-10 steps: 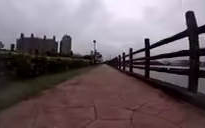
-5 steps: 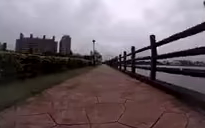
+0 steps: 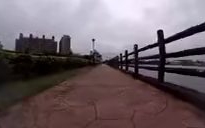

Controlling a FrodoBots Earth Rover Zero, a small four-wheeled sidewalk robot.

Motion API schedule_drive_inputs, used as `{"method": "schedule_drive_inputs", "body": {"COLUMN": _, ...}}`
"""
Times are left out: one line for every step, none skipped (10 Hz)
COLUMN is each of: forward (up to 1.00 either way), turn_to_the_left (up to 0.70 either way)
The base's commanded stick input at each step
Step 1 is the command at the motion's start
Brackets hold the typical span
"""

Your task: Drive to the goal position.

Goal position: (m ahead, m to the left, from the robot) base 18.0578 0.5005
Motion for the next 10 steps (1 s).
{"method": "schedule_drive_inputs", "body": {"forward": 1.00, "turn_to_the_left": 0.00}}
{"method": "schedule_drive_inputs", "body": {"forward": 1.00, "turn_to_the_left": 0.00}}
{"method": "schedule_drive_inputs", "body": {"forward": 1.00, "turn_to_the_left": 0.08}}
{"method": "schedule_drive_inputs", "body": {"forward": 1.00, "turn_to_the_left": 0.35}}
{"method": "schedule_drive_inputs", "body": {"forward": 1.00, "turn_to_the_left": 0.40}}
{"method": "schedule_drive_inputs", "body": {"forward": 1.00, "turn_to_the_left": 0.40}}
{"method": "schedule_drive_inputs", "body": {"forward": 1.00, "turn_to_the_left": 0.17}}
{"method": "schedule_drive_inputs", "body": {"forward": 1.00, "turn_to_the_left": 0.00}}
{"method": "schedule_drive_inputs", "body": {"forward": 1.00, "turn_to_the_left": 0.00}}
{"method": "schedule_drive_inputs", "body": {"forward": 1.00, "turn_to_the_left": 0.00}}
